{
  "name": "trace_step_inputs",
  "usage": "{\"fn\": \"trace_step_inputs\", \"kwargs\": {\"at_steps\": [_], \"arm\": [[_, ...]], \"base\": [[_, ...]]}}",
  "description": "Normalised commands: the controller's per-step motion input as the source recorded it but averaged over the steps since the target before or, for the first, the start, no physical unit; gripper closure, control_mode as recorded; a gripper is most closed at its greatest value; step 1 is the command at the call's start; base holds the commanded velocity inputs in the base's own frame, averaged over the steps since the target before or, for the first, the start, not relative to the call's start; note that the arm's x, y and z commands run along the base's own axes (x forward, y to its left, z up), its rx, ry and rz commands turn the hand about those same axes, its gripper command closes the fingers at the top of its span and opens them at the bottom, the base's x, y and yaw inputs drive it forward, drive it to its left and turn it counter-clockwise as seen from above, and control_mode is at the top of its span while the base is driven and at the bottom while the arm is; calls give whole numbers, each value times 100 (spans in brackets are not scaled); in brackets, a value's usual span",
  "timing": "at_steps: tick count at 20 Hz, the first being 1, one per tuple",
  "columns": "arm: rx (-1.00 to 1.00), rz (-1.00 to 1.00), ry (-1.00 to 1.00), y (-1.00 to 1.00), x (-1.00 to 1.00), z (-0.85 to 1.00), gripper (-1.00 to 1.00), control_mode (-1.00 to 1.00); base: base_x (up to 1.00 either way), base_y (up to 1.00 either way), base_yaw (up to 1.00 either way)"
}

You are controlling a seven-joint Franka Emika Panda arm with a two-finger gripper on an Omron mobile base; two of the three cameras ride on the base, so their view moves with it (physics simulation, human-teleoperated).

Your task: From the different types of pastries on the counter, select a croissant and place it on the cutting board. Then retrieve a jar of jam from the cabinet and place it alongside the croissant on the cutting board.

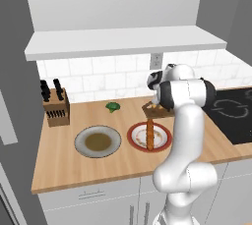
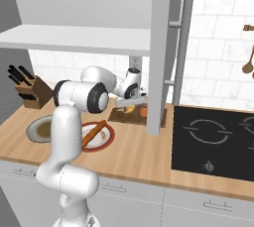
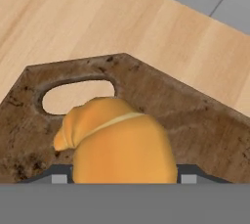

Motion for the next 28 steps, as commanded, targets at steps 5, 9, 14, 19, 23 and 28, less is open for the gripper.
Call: {"fn": "trace_step_inputs", "kwargs": {"at_steps": [5,9,14,19,23,28], "arm": [[0,0,0,2,1,-5,-100,-100],[2,0,0,-6,-2,2,-100,-100],[4,0,0,-10,-17,13,-100,-100],[4,0,0,-1,-18,41,-100,-100],[7,0,1,15,0,81,-100,-100],[0,0,6,25,1,55,-100,-100]], "base": [[0,0,0],[0,0,0],[0,0,0],[0,0,0],[0,0,0],[0,0,0]]}}
